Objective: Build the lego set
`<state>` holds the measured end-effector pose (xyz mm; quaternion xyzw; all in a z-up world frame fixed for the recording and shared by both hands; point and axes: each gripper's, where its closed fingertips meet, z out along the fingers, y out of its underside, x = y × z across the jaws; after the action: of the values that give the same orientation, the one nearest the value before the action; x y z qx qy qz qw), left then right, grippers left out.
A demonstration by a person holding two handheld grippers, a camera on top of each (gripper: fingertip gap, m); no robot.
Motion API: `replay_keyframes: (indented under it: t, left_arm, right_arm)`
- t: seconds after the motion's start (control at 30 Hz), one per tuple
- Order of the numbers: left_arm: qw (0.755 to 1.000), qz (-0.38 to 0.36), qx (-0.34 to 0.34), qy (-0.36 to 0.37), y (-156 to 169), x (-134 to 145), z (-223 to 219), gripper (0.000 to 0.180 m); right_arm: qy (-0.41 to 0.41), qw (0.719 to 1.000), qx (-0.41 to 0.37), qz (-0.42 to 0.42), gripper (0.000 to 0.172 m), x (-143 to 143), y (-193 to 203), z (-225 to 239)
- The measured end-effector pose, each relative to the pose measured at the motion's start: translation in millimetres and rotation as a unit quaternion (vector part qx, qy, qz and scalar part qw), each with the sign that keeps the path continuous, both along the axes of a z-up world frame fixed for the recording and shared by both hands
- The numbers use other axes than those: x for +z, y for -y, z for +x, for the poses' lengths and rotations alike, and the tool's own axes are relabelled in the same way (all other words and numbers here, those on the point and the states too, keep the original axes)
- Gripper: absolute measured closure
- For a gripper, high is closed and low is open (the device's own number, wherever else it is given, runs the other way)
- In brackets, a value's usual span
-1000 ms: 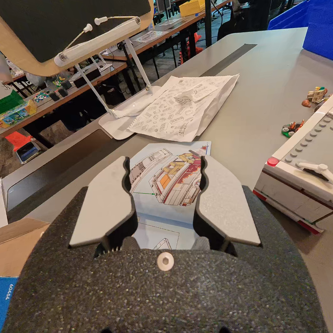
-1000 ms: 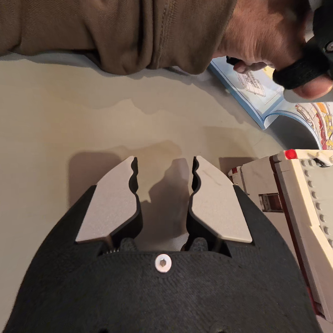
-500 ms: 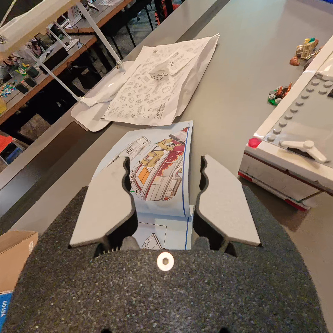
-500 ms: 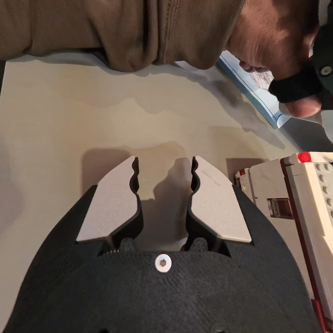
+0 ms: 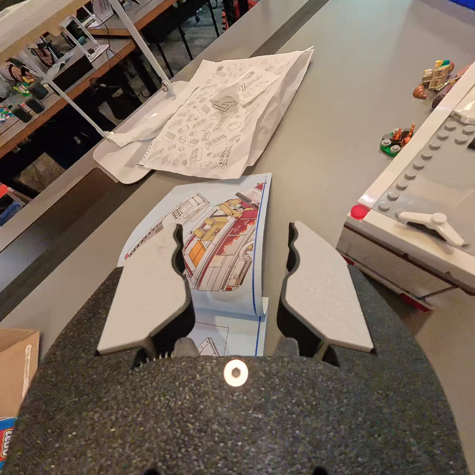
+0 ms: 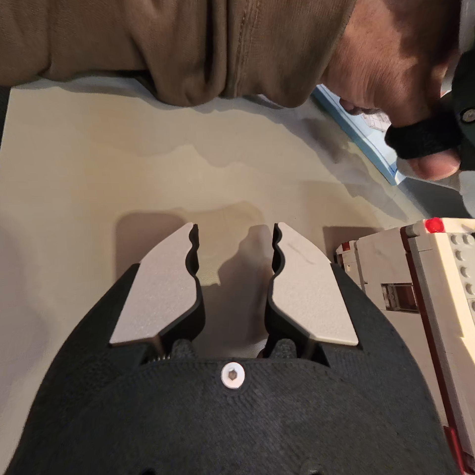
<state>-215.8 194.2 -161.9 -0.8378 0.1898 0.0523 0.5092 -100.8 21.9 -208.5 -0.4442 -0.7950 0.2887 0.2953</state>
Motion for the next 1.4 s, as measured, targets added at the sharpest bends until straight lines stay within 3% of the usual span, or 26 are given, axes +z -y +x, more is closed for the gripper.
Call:
replay_keyframes:
  t: [0.77, 1.07, 1.4]
  left_arm:
    - [1.0, -0.02, -0.004, -0.012, -2.4, -10.0, 10.4, 0.107]
    - [0.995, -0.085, -0.002, -0.048, 4.8, -31.2, 4.8, 0.114]
    - [0.994, -0.104, 0.023, -0.038, 17.5, -31.7, -7.5, 0.115]
  right_arm:
    - [0.006, 1.0, 0.002, -0.005, 0.117, -1.3, 0.5, -0.3]
    - [0.006, 1.0, 0.002, -0.005, 0.117, -1.4, 0.6, -0.4]
    - [0.003, 1.0, 0.002, -0.003, 0.117, -0.9, 0.7, -0.4]
